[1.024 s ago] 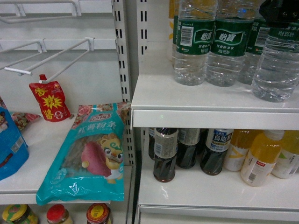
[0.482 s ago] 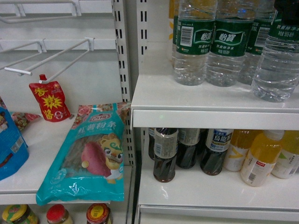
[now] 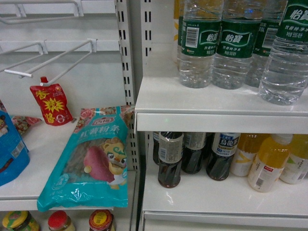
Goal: Move water from second to third shelf
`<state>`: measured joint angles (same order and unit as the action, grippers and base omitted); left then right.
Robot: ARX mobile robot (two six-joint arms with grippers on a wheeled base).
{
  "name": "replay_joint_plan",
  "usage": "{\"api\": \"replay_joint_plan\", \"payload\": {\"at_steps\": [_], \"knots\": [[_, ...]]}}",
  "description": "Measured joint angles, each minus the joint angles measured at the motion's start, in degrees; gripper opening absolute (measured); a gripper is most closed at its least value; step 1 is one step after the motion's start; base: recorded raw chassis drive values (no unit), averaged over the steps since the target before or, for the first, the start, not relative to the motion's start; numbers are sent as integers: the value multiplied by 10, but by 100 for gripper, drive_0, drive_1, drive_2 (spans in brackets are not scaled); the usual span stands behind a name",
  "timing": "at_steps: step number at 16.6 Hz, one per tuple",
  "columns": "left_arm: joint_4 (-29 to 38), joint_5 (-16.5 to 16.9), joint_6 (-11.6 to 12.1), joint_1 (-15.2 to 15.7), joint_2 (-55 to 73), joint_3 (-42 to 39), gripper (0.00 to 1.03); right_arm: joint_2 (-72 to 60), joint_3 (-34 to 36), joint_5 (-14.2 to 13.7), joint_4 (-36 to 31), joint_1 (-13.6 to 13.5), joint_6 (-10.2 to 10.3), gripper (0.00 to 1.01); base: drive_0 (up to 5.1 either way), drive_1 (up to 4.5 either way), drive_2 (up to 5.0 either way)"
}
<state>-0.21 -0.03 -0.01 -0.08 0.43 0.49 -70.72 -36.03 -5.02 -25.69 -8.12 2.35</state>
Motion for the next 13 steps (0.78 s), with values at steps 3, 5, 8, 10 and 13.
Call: {"api": "replay_joint_plan", "payload": {"at_steps": [3,5,8,10,13], "knots": [[0,0,0,0,0,0,98,98,40,8,40,16,2,98,0,0,0],[0,0,0,0,0,0,98,200,126,26,-12,54,-13,75,0,0,0],[0,0,0,0,0,0,98,318,207,44,52,85,-18,49,0,0,0],[0,0,0,0,0,0,98,360,227,48,74,84,-20,40,0,0,0],[0,0,0,0,0,0,98,492,282,49,114,81,-20,1,0,0,0]]}}
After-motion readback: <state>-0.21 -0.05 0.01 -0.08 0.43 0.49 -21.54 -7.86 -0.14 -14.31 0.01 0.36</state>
